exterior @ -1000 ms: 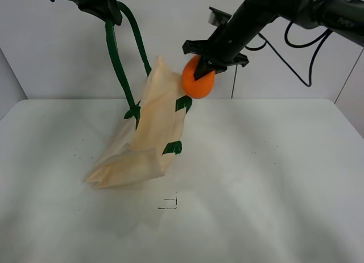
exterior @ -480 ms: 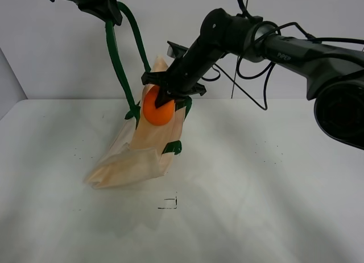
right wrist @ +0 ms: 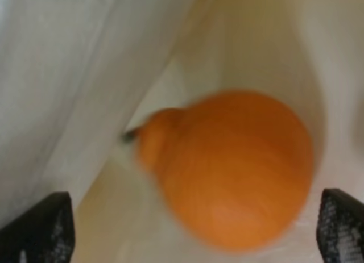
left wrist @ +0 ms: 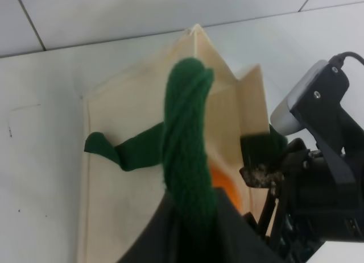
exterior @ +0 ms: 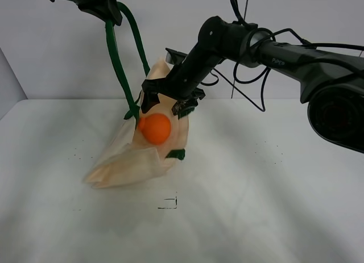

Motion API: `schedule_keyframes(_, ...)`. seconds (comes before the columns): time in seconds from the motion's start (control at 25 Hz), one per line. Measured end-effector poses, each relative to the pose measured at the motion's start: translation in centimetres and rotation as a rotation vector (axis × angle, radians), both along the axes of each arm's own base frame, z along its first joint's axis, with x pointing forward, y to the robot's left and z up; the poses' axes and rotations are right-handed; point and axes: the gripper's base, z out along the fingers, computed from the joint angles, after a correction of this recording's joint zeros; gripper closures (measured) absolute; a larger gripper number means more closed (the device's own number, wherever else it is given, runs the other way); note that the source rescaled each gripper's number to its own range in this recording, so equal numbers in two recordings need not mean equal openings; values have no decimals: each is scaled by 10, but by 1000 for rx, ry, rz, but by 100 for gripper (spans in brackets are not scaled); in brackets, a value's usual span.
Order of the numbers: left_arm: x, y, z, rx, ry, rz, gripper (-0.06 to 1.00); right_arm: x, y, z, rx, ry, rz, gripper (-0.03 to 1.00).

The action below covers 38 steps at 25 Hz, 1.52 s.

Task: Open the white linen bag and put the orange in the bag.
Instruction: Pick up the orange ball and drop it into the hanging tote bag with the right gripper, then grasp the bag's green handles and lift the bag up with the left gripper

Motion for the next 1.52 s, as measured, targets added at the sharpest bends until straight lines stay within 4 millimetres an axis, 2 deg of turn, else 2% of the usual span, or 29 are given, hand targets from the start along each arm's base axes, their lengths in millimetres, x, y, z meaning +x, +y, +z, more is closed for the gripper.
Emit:
schedule_keyframes(0.24, 0, 0, 0, 0, 0, 0, 94, 1, -16, 12, -203, -36, 30, -3)
schedule_keyframes(0.4, 0, 0, 0, 0, 0, 0, 94, 8, -29, 20, -334, -99, -28, -3)
schedule_keyframes(0.64, 0, 0, 0, 0, 0, 0, 94, 20, -53, 19, -381, -105, -85, -3)
schedule_keyframes(0.72, 0, 0, 0, 0, 0, 0, 94, 28, -69, 19, -386, -101, -118, -3)
schedule_keyframes(0.88, 0, 0, 0, 0, 0, 0, 94, 47, -118, 19, -410, -94, -200, -3)
schedule_keyframes(1.0, 0, 0, 0, 0, 0, 0, 94, 60, -165, 19, -445, -89, -284, -3)
schedule_keyframes(1.2, 0, 0, 0, 0, 0, 0, 94, 70, -232, 19, -474, -67, -413, -3)
schedule_keyframes(1.36, 0, 0, 0, 0, 0, 0, 94, 72, -265, 19, -479, -51, -478, -3)
schedule_keyframes(1.52, 0, 0, 0, 0, 0, 0, 94, 71, -278, 19, -462, -39, -496, -3)
